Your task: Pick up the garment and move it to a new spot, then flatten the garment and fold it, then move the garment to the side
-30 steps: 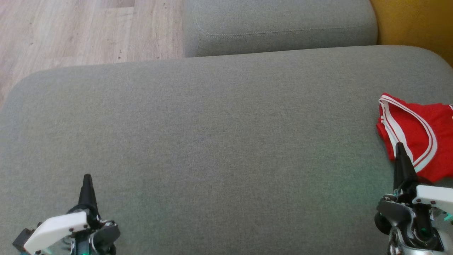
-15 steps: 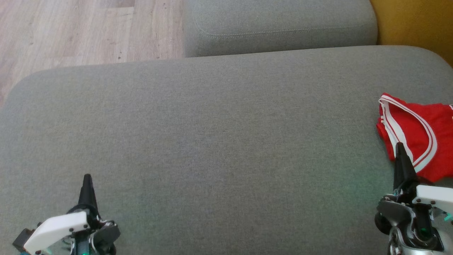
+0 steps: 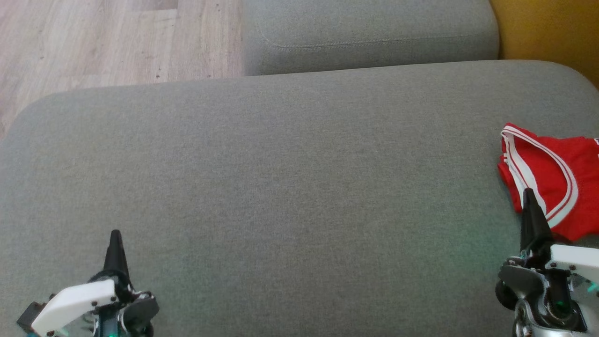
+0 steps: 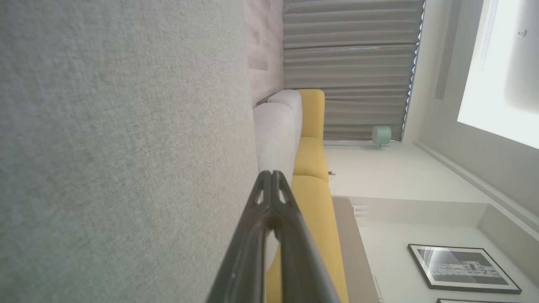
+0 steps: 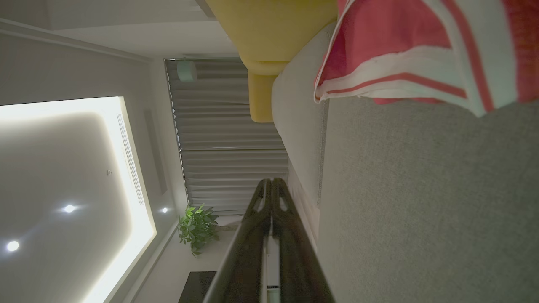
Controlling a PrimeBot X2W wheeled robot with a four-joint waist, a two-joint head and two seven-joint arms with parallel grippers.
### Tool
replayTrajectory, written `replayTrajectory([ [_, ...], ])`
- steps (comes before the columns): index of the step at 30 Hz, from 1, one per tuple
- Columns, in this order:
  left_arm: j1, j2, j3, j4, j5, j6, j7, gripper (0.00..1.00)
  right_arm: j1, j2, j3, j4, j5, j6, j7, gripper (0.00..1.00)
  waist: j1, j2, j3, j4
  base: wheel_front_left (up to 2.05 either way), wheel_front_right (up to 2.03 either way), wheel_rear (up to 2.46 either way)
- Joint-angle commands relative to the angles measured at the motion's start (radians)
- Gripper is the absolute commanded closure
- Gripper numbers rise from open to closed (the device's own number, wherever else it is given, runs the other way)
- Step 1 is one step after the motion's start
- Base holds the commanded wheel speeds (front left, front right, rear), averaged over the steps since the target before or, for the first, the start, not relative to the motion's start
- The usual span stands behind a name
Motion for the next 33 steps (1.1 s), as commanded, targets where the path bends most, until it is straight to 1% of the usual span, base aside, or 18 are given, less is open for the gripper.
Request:
replayTrajectory([
  [1,-0.049,0.007,0.040,-0.037,-0.005,-0.007,0.007,1.00,-0.021,-0.006,0.021,-0.039,0.007,-0.001,0.006,1.00,0.0000,0.0000,0.000,0.000,0.00,0.00,0.00],
  [33,-0.049,0.007,0.040,-0.037,-0.005,-0.007,0.007,1.00,-0.021,-0.006,0.021,-0.039,0.007,-0.001,0.006,1.00,0.0000,0.0000,0.000,0.000,0.00,0.00,0.00],
])
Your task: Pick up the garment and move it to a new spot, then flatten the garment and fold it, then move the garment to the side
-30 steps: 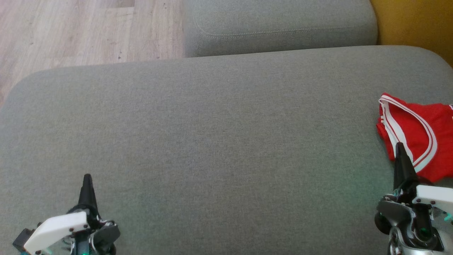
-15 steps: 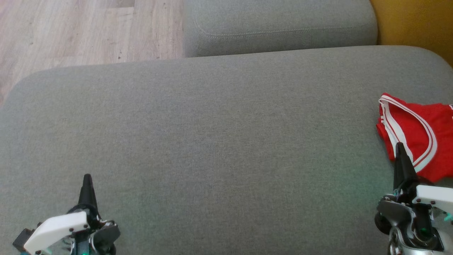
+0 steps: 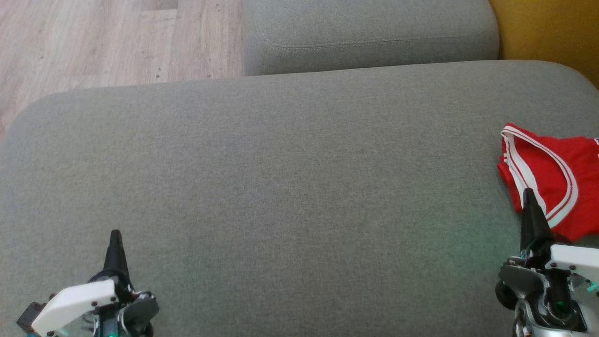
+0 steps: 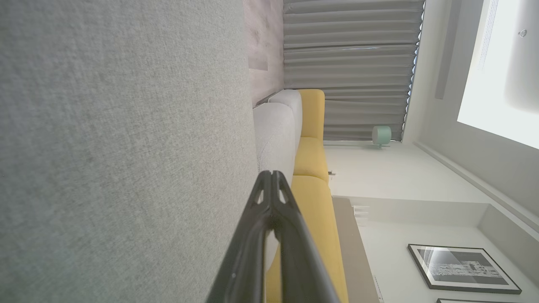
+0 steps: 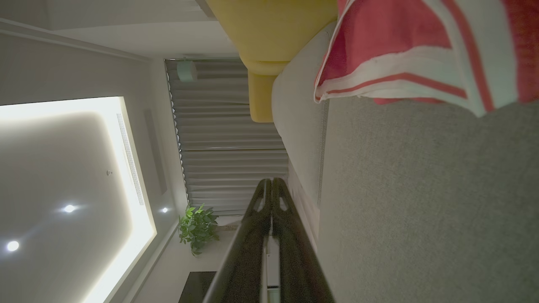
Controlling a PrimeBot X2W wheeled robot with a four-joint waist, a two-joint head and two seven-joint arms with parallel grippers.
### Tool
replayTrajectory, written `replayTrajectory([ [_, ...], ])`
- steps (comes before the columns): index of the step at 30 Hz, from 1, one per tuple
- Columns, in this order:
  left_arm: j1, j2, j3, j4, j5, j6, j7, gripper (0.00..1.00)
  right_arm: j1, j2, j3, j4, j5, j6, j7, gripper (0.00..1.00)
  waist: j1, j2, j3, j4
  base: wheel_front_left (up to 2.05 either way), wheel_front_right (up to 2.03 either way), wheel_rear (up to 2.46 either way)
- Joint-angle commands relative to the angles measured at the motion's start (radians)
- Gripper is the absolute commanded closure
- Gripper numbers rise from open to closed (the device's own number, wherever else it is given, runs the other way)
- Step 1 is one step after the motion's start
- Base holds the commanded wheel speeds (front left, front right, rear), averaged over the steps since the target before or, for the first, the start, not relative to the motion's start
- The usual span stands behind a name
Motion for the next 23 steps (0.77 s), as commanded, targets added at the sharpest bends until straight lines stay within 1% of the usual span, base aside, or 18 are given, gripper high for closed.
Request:
replayTrajectory([
  [1,-0.049,0.007,0.040,-0.037,-0.005,-0.007,0.007,1.00,-0.021,-0.006,0.021,-0.039,0.007,-0.001,0.006,1.00,0.0000,0.0000,0.000,0.000,0.00,0.00,0.00],
  [23,-0.049,0.007,0.040,-0.037,-0.005,-0.007,0.007,1.00,-0.021,-0.006,0.021,-0.039,0.007,-0.001,0.006,1.00,0.0000,0.0000,0.000,0.000,0.00,0.00,0.00],
])
